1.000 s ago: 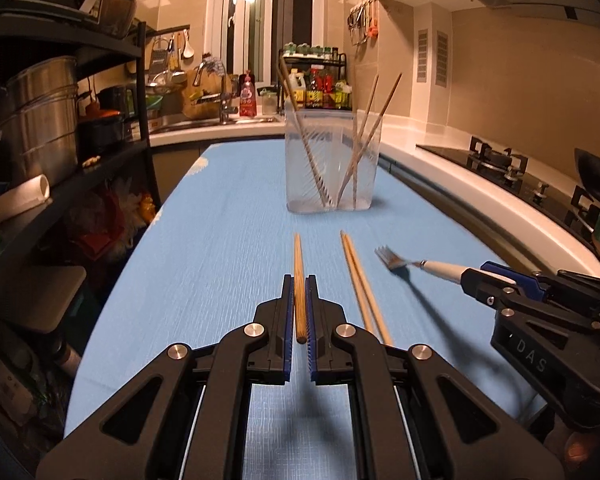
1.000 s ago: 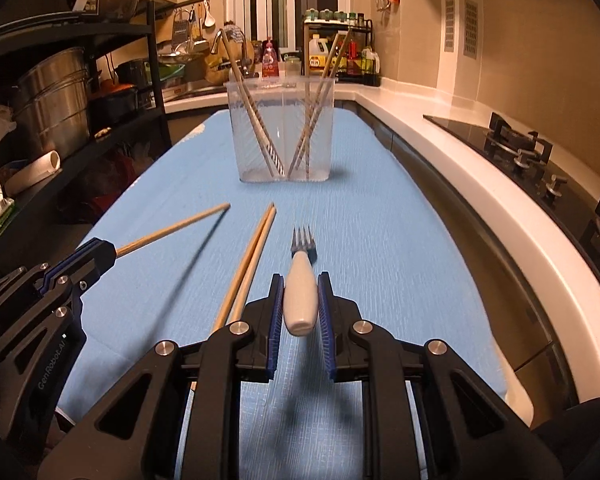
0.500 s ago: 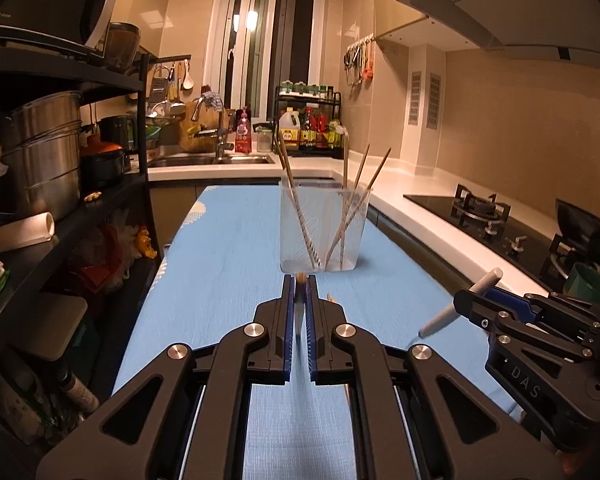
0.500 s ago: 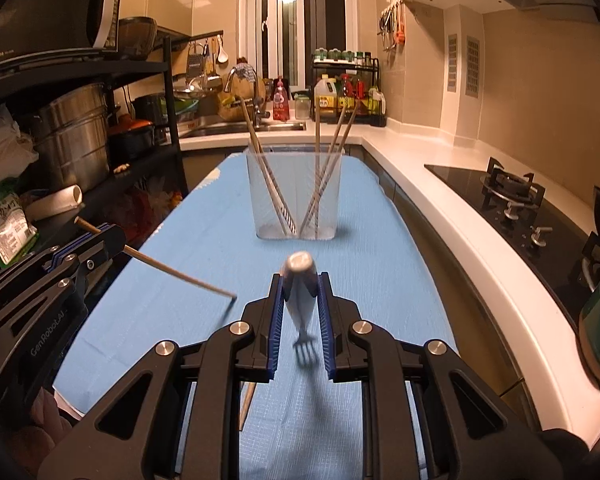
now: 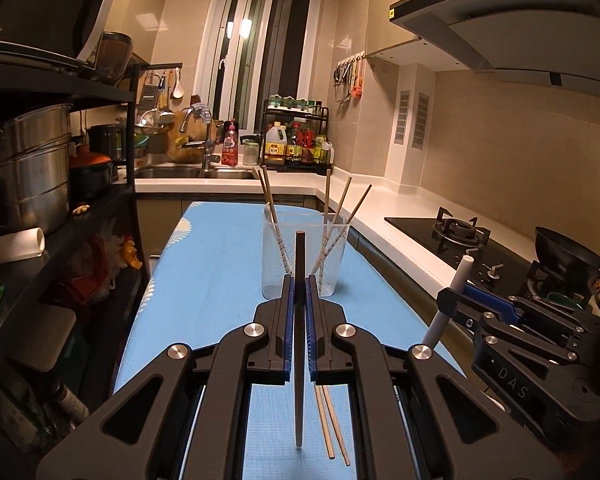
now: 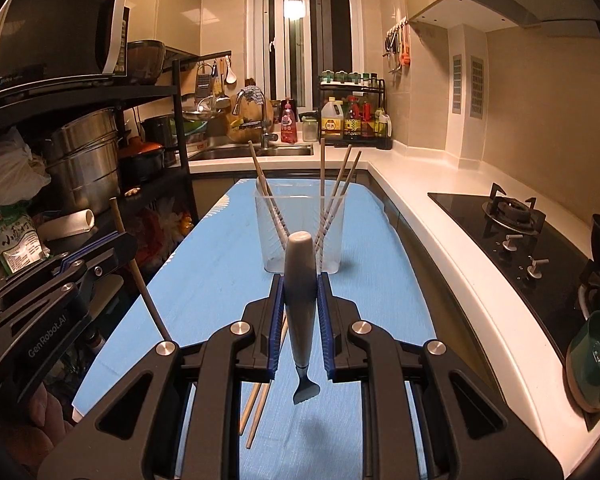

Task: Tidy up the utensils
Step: 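Carry the chopstick and fork over the clear container and release both inside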

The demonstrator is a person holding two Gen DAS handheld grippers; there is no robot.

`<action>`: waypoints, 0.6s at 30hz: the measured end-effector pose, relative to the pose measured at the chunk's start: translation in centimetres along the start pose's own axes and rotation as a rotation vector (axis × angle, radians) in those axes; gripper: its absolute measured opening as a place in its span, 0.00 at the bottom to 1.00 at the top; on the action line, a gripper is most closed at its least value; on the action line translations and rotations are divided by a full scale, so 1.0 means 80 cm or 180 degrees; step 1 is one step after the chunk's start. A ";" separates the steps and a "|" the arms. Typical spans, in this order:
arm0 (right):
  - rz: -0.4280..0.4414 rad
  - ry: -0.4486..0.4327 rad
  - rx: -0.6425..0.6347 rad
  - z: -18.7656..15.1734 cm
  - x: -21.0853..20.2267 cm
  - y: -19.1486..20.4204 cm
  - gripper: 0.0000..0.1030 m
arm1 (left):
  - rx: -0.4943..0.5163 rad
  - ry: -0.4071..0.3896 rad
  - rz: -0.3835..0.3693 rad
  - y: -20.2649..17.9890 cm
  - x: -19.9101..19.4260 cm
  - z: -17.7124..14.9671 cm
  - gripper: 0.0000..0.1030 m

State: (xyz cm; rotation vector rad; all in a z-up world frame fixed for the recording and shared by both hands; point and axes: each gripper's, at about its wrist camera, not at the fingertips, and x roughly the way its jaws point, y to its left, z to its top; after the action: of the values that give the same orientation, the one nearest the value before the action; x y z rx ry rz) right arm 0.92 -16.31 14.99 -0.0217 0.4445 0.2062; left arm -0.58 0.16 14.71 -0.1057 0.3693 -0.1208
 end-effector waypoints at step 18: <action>0.0077 -0.0008 0.0020 0.137 0.064 -0.028 0.16 | 0.0026 0.0181 -0.0116 0.011 0.078 0.113 0.05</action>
State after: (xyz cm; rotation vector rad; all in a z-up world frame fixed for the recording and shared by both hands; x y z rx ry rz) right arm 10.55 -16.78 22.66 -0.0099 0.4430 0.2287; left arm 8.60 0.90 20.77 -0.1010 0.4237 -0.1615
